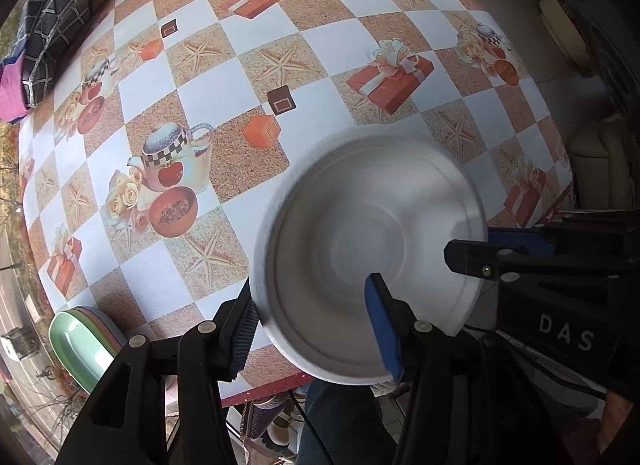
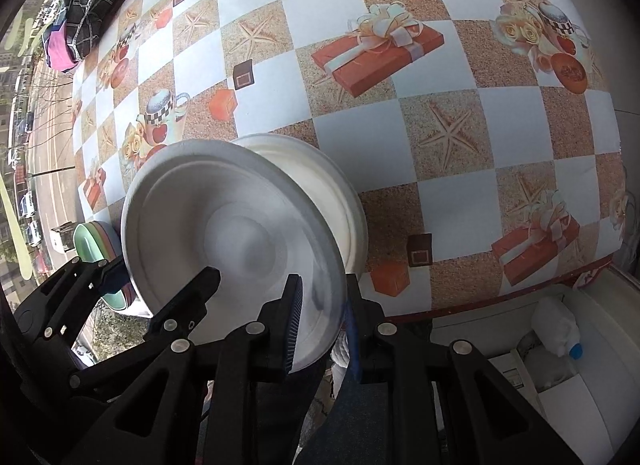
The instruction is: Organize plates and bowls
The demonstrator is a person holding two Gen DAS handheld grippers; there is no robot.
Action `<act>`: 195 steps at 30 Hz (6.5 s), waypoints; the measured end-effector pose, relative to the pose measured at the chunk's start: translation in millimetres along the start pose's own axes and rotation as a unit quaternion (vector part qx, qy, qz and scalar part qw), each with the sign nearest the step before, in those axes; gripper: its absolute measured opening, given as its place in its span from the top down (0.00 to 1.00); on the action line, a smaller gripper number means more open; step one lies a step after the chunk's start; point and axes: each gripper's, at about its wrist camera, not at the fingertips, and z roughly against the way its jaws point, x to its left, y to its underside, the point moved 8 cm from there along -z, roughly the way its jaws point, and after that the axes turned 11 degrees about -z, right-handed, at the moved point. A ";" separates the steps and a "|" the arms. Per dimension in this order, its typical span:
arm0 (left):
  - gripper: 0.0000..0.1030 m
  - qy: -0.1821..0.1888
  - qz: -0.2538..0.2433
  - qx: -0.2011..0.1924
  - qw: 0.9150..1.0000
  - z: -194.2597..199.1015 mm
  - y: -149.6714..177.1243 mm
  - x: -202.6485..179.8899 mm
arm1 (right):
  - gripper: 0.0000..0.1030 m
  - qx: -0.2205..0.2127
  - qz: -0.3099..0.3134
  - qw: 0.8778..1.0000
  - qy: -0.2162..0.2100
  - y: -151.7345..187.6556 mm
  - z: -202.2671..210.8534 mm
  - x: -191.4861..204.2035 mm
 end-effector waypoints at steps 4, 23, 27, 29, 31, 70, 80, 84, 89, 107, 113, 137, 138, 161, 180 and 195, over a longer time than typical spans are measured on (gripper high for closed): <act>0.36 -0.004 0.007 -0.003 1.000 2.7 -0.6 5.9 | 0.79 -0.003 -0.006 1.000 0.001 -2.5 0.9 -3.8; 0.00 0.040 0.098 0.006 0.994 -9.3 8.7 39.5 | 0.01 -0.026 -0.018 1.000 0.000 -16.9 3.7 -18.9; 0.00 0.053 0.112 0.024 0.992 -16.7 17.4 40.8 | 0.01 -0.026 -0.022 0.999 0.011 -17.7 0.5 -27.2; 0.00 0.053 0.114 0.024 0.992 -16.2 17.6 40.9 | 0.01 -0.022 -0.027 0.999 0.012 -17.7 -2.9 -30.7; 0.00 0.050 0.113 0.022 0.992 -15.3 16.3 40.1 | 0.01 -0.020 -0.030 0.999 0.015 -18.5 -4.5 -33.9; 0.00 0.025 0.099 0.082 0.991 -84.8 13.9 27.5 | 0.01 0.034 -0.012 0.999 0.038 -17.4 -47.9 -39.2; 0.00 0.012 0.096 0.088 0.991 -100.8 11.6 22.5 | 0.01 0.029 -0.010 0.999 0.039 -22.6 -56.2 -35.4; 0.00 0.011 0.105 0.084 0.991 -108.8 16.1 26.0 | 0.01 0.027 -0.011 0.999 0.042 -26.9 -65.3 -34.2; 0.00 0.014 0.104 0.079 0.991 -113.1 13.5 30.4 | 0.01 0.020 -0.003 0.998 0.055 -32.4 -78.5 -33.9; 0.00 0.012 0.098 0.079 0.992 -108.2 -2.4 18.9 | 0.00 -0.004 0.011 0.997 0.077 -33.4 -83.9 -27.8; 0.00 0.015 0.108 0.088 0.990 -109.2 -1.1 20.7 | 0.00 0.010 0.012 0.997 0.081 -35.8 -86.2 -27.1; 0.62 0.036 0.067 0.030 0.997 -85.6 -0.5 3.0 | 0.72 0.012 0.037 0.999 0.027 -19.8 -79.8 26.8; 0.63 0.036 0.070 0.029 0.996 -85.5 1.4 5.3 | 0.72 0.012 0.038 0.999 0.028 -19.3 -80.3 28.7; 0.60 0.037 0.139 0.013 0.990 -79.4 104.4 92.6 | 0.71 0.018 0.145 0.987 0.071 11.7 -117.1 138.9; 0.60 0.034 0.215 0.000 0.976 -70.2 200.4 181.0 | 0.71 0.027 0.205 0.974 0.095 53.6 -156.9 272.8; 0.60 0.027 0.211 -0.002 0.977 -67.4 191.5 184.6 | 0.70 0.031 0.225 0.966 0.121 77.9 -196.4 337.4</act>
